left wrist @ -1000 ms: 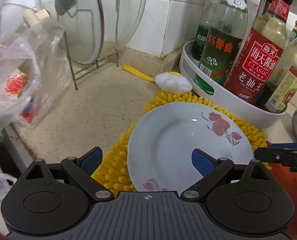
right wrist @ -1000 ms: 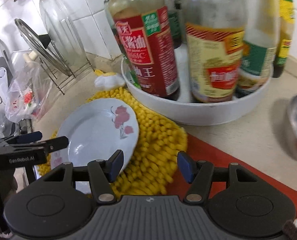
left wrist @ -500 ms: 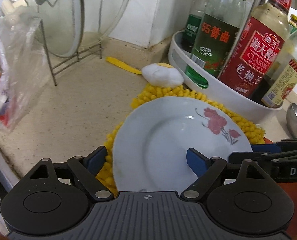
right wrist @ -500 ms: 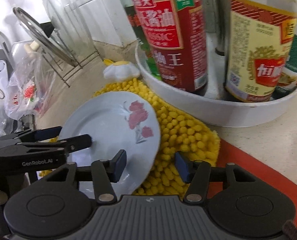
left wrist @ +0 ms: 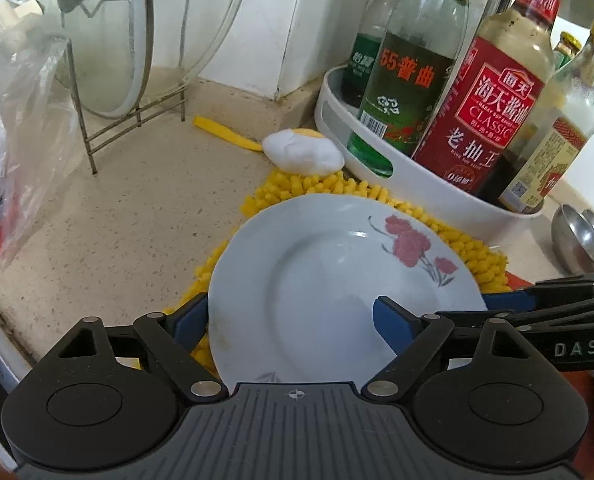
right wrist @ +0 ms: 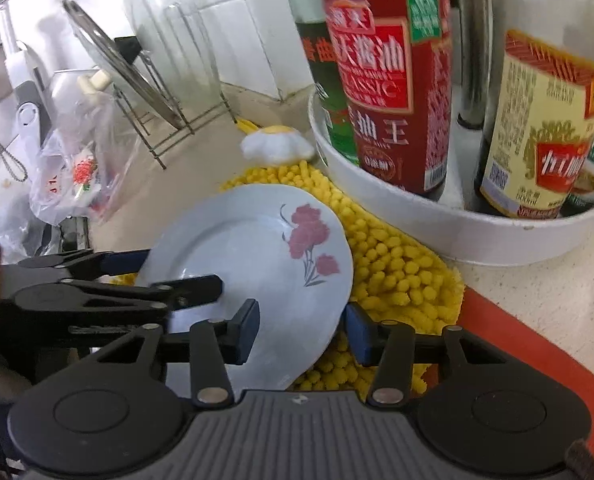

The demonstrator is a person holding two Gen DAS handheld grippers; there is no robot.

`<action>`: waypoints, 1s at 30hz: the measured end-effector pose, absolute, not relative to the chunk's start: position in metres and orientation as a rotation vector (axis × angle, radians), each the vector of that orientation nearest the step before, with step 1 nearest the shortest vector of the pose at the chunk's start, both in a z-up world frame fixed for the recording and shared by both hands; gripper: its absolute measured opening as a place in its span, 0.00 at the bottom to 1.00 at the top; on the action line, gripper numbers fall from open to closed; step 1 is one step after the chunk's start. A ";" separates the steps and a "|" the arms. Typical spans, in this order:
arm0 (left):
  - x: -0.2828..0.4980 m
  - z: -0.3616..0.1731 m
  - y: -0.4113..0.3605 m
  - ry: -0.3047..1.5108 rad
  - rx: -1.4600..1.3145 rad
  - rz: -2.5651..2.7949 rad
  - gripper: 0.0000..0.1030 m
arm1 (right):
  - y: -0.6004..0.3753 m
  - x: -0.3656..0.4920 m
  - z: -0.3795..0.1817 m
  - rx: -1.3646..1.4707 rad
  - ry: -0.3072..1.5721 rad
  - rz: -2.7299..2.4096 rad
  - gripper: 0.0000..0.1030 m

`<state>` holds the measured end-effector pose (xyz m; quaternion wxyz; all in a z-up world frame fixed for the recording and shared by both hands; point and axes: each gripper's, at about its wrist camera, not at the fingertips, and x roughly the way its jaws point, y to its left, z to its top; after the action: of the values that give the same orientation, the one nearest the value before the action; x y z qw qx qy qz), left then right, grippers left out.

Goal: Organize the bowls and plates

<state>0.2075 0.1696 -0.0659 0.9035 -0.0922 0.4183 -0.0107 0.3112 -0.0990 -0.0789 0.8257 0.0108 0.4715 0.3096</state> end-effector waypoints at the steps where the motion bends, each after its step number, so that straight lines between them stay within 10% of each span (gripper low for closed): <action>1: 0.210 -0.069 0.169 0.872 -0.178 -0.028 0.88 | -0.099 0.315 -0.084 0.037 1.024 0.666 0.40; 30: 0.192 -0.037 0.128 0.855 -0.195 -0.101 0.88 | -0.144 0.296 -0.060 0.130 0.975 0.593 0.37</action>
<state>0.1921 0.1278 -0.0374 0.9041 -0.0941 0.4139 -0.0490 0.2955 -0.1444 -0.0599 0.8395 0.0614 0.4613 0.2805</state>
